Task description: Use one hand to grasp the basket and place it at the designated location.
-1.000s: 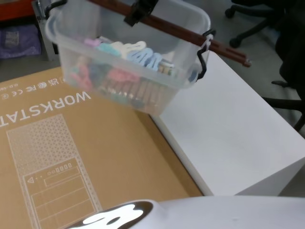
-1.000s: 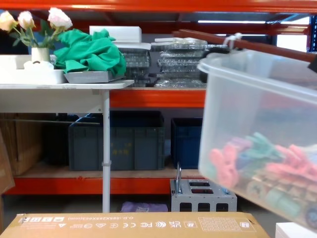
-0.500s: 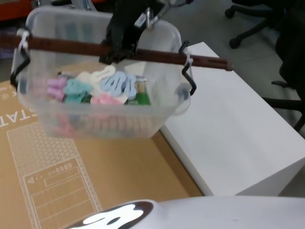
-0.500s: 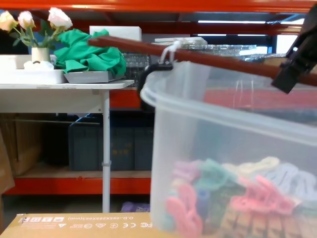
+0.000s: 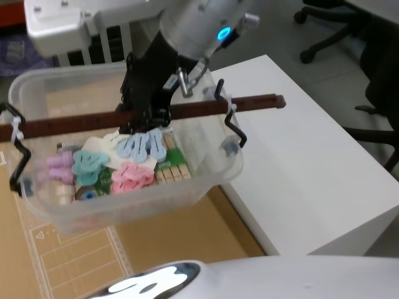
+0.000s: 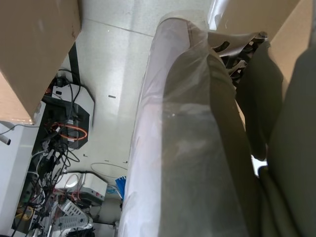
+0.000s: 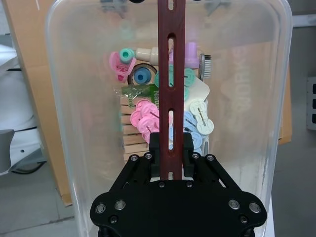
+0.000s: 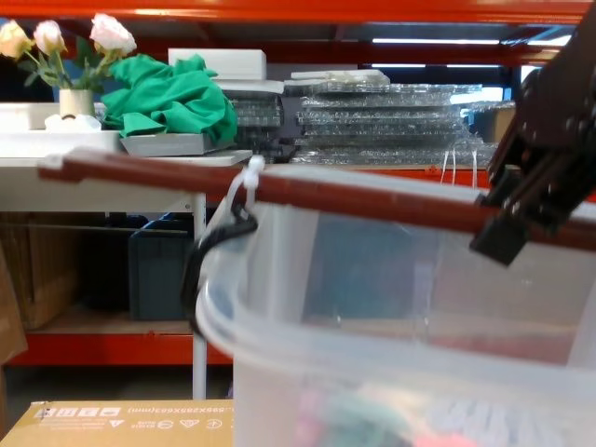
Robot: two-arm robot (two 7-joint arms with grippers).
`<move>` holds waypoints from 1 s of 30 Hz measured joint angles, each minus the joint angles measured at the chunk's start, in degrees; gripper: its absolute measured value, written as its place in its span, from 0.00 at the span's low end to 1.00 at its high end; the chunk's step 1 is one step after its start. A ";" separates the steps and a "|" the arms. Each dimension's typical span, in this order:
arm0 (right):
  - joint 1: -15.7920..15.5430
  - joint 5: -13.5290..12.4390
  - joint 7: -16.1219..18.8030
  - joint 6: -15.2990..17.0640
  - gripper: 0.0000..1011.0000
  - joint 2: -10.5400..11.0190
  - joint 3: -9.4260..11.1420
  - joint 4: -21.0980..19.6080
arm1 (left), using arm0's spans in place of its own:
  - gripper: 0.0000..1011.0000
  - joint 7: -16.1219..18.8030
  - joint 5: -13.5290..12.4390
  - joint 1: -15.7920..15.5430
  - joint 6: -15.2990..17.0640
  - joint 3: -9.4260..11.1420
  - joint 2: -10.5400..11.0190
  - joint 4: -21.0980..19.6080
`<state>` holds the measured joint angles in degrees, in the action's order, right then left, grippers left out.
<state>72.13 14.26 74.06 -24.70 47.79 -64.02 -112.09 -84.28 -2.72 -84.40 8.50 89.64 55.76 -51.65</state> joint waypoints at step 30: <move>-3.23 10.82 -3.08 -1.42 0.23 -6.56 -11.63 4.14 | 0.00 0.00 0.00 0.00 0.00 0.00 0.00 0.00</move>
<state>68.90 25.07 70.99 -26.12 41.23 -75.65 -107.95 -84.29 -2.72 -84.40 8.50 89.64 55.76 -51.66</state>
